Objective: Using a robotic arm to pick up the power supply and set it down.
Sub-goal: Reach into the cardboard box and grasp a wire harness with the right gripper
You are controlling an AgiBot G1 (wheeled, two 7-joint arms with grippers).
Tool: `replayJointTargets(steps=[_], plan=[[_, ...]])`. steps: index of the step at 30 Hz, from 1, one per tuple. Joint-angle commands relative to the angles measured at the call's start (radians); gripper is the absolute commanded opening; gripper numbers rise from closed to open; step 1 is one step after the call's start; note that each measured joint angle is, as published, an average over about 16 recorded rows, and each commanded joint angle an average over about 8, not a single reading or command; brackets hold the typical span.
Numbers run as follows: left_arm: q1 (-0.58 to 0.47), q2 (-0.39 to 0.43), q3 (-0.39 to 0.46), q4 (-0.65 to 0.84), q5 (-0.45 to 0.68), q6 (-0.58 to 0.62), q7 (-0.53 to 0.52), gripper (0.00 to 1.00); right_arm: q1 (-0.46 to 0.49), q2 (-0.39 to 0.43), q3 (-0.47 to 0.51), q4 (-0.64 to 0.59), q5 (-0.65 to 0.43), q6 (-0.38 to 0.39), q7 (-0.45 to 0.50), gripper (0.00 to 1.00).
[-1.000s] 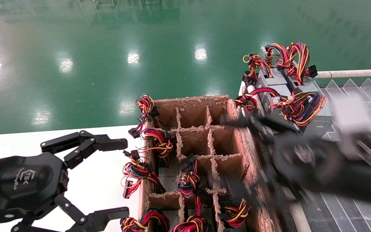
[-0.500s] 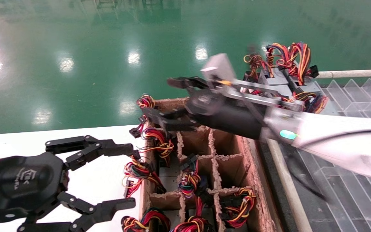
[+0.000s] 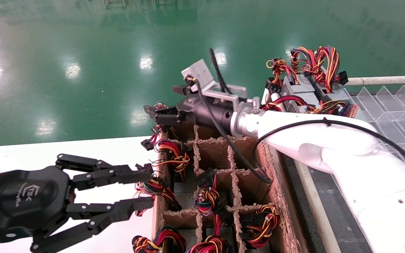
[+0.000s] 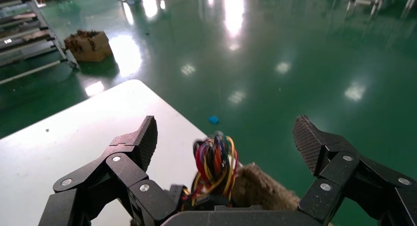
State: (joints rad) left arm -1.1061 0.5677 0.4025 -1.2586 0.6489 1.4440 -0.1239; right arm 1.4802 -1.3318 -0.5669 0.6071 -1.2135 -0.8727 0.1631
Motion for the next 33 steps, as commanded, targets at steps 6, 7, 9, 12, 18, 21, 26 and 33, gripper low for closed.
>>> replayJointTargets(steps=[6,7,9,12,18,21,26,33], plan=[[0.0,0.0,0.0,0.0,0.0,0.0,0.0,0.0,0.01,-0.025,-0.045,-0.059,0.03,0.009,-0.01,0.0],[0.0,0.0,0.0,0.0,0.0,0.0,0.0,0.0,0.011,-0.025,-0.052,-0.061,0.036,0.01,-0.013,0.0],[0.0,0.0,0.0,0.0,0.0,0.0,0.0,0.0,0.013,-0.025,-0.067,-0.063,0.049,0.014,-0.017,0.0],[0.0,0.0,0.0,0.0,0.0,0.0,0.0,0.0,0.015,-0.024,-0.088,-0.067,0.065,0.019,-0.022,0.0],[0.0,0.0,0.0,0.0,0.0,0.0,0.0,0.0,0.017,-0.023,-0.126,-0.075,0.098,0.031,-0.033,0.0],[0.0,0.0,0.0,0.0,0.0,0.0,0.0,0.0,0.02,-0.023,-0.144,-0.081,0.111,0.038,-0.039,0.0],[0.0,0.0,0.0,0.0,0.0,0.0,0.0,0.0,0.029,-0.023,-0.174,-0.091,0.131,0.048,-0.048,0.0],[0.0,0.0,0.0,0.0,0.0,0.0,0.0,0.0,0.037,-0.021,-0.208,-0.1,0.161,0.057,-0.065,0.0]])
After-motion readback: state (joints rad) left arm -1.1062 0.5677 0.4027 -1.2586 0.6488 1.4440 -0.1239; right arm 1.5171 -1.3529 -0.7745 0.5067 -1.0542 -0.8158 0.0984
